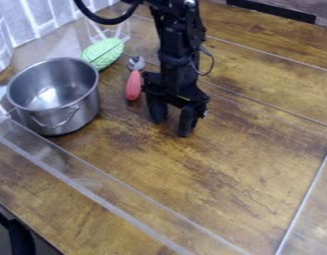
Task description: Move the pink spoon to the left side of the table
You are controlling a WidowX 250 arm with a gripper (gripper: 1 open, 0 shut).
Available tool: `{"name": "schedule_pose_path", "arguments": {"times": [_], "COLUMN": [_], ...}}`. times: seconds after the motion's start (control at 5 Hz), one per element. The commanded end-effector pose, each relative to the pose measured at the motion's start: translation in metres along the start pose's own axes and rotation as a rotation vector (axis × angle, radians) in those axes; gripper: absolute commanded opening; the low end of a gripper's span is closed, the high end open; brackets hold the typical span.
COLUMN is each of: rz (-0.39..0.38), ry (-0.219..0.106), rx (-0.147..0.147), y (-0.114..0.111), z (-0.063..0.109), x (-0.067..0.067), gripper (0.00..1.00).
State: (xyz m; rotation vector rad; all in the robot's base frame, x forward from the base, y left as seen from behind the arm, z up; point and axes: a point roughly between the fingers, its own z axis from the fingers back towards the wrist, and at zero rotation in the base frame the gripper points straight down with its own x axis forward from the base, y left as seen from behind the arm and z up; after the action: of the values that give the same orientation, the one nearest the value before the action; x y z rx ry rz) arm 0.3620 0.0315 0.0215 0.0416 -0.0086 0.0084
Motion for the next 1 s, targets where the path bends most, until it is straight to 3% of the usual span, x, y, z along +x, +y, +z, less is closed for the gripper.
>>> {"name": "schedule_pose_path", "arguments": {"times": [0.0,0.4,0.8], "rz": [0.063,0.215,0.256], "ry": [-0.014,-0.012,-0.012], "rx": [-0.001,-0.005,-0.013], "y": [0.014,0.012,0.011], "z": [0.001,-0.002,-0.004], "x": [0.007,0.004,0.019], "gripper": [0.00,0.00,0.00]}}
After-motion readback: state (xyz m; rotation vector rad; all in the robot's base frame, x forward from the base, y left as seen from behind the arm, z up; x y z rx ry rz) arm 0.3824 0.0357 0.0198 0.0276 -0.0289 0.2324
